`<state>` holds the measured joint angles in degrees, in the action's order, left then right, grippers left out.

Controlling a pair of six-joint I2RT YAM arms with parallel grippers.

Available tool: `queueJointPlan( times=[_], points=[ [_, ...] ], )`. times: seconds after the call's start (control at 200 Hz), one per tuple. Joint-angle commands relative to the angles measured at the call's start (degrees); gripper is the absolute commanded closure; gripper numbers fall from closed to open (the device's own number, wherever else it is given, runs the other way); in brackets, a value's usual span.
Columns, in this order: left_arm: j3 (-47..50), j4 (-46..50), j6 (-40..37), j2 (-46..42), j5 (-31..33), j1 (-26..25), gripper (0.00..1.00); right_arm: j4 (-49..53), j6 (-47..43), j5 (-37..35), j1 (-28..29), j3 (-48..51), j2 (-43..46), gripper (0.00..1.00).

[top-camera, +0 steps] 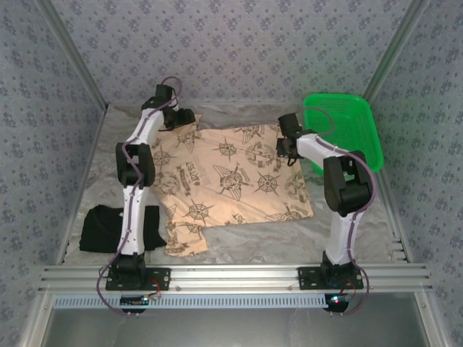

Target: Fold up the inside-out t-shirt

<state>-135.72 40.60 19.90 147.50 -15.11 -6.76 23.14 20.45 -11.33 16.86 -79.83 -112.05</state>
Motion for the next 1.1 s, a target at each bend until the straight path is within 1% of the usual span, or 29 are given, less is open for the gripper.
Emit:
queueJointPlan(
  times=[0.0,0.045,0.145,0.16,0.215,0.275,0.365,0.405,0.47,0.51,0.555,0.605,0.675,0.755,0.925,1.014,1.094],
  points=[
    [9.7,3.4,-1.8,-14.9,2.7,0.8,0.32,3.1,-3.1,3.7,5.4,-1.9,6.2,0.73],
    [17.1,2.1,-0.9,-19.6,3.3,0.9,0.32,3.7,-4.0,6.3,8.6,-2.1,7.2,0.73],
    [33.5,-1.4,1.6,-29.3,4.0,1.0,0.32,3.7,-7.4,16.1,16.3,-2.3,7.9,0.73],
    [35.6,-3.2,2.2,-30.5,4.2,0.9,0.32,3.7,-7.8,16.9,17.9,-2.3,7.8,0.73],
    [42.9,-5.2,3.2,-34.2,4.3,1.0,0.33,3.8,-9.7,21.3,22.5,-2.4,7.0,0.73],
    [49.1,-6.9,3.6,-36.6,4.4,0.9,0.34,3.4,-11.2,24.1,27.3,-2.3,5.7,0.73],
    [54.4,-9.0,3.3,-37.0,4.6,1.0,0.34,1.4,-12.9,28.0,32.6,-1.2,3.4,0.73],
    [54.5,-8.9,2.8,-35.7,4.7,1.0,0.34,1.0,-13.8,28.9,34.5,-1.0,2.1,0.73],
    [53.6,-8.6,2.6,-33.2,5.0,1.0,0.36,2.2,-14.7,28.1,36.4,-1.8,-0.1,0.73],
    [52.7,-8.3,2.6,-31.6,5.3,0.7,0.39,2.3,-14.5,27.2,36.8,-2.0,-1.2,0.74],
    [52.5,-9.4,2.4,-30.8,6.2,0.3,0.4,2.2,-14.0,26.2,36.6,-1.7,-2.4,0.74],
    [52.8,-11.8,2.6,-29.9,7.1,-0.1,0.43,1.8,-13.6,25.5,35.6,-1.1,-3.6,0.75],
    [51.6,-13.1,3.0,-28.0,6.6,-0.3,0.45,1.9,-12.4,24.5,33.3,-0.5,-5.2,0.76],
    [48.6,-12.8,2.7,-24.5,5.2,-0.8,0.45,1.1,-12.0,24.2,30.7,1.1,-6.2,0.77],
    [41.0,-11.5,0.5,-17.9,4.3,-2.8,0.45,0.5,-13.2,24.4,25.1,3.2,-6.4,0.76],
    [37.0,-10.6,-0.3,-15.6,3.1,-3.1,0.44,0.4,-13.9,24.8,24.1,3.1,-5.3,0.75],
    [34.4,-9.4,-1.0,-15.3,2.5,-3.1,0.39,1.9,-15.6,22.9,24.4,2.0,-3.9,0.72]
  ],
)
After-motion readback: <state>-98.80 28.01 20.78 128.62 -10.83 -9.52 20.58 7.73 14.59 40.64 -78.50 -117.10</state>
